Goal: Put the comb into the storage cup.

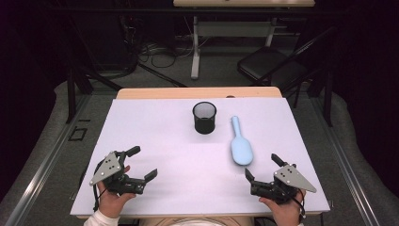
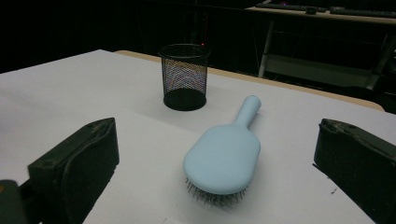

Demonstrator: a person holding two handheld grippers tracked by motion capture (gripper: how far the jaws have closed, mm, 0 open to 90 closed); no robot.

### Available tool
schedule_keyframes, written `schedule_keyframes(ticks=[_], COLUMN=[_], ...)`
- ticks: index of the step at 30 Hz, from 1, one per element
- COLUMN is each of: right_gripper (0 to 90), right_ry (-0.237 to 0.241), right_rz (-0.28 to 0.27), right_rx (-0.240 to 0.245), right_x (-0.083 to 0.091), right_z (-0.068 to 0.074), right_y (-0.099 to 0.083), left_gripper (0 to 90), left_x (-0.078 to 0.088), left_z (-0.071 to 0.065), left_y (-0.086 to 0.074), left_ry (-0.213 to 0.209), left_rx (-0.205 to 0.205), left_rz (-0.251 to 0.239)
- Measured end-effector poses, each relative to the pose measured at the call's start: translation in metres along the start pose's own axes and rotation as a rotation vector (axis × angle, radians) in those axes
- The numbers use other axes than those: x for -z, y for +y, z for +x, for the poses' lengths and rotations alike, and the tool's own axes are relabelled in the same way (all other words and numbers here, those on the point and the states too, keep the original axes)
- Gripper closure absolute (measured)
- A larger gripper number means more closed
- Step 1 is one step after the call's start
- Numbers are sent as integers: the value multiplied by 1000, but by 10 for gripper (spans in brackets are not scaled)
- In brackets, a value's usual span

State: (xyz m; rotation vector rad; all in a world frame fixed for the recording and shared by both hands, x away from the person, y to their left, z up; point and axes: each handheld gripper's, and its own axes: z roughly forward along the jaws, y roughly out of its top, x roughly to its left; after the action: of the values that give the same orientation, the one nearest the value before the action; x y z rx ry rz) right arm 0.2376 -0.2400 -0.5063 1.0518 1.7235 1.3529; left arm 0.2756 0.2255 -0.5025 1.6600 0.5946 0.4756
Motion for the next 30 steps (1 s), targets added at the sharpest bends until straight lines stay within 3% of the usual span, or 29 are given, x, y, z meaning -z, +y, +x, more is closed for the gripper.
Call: schedule_keyframes(ticks=[11, 17, 18, 30], right_gripper=[6, 89, 141, 173], right_ry=[9, 19, 24, -2], right_rz=[36, 65, 78, 124], right_rx=[-21, -11, -19, -5], right_x=[-7, -12, -14, -18], right_z=[-3, -5, -6, -10], right_y=[-1, 0, 0, 4], left_gripper=[3, 4, 4, 4], left_x=[0, 0, 0, 1], left_z=[0, -2, -2, -3], left_y=[-2, -4, -4, -6], left_ry=[-18, -22, -21, -27], left_rx=[4, 6, 10, 24], left_rz=[25, 38, 41, 53])
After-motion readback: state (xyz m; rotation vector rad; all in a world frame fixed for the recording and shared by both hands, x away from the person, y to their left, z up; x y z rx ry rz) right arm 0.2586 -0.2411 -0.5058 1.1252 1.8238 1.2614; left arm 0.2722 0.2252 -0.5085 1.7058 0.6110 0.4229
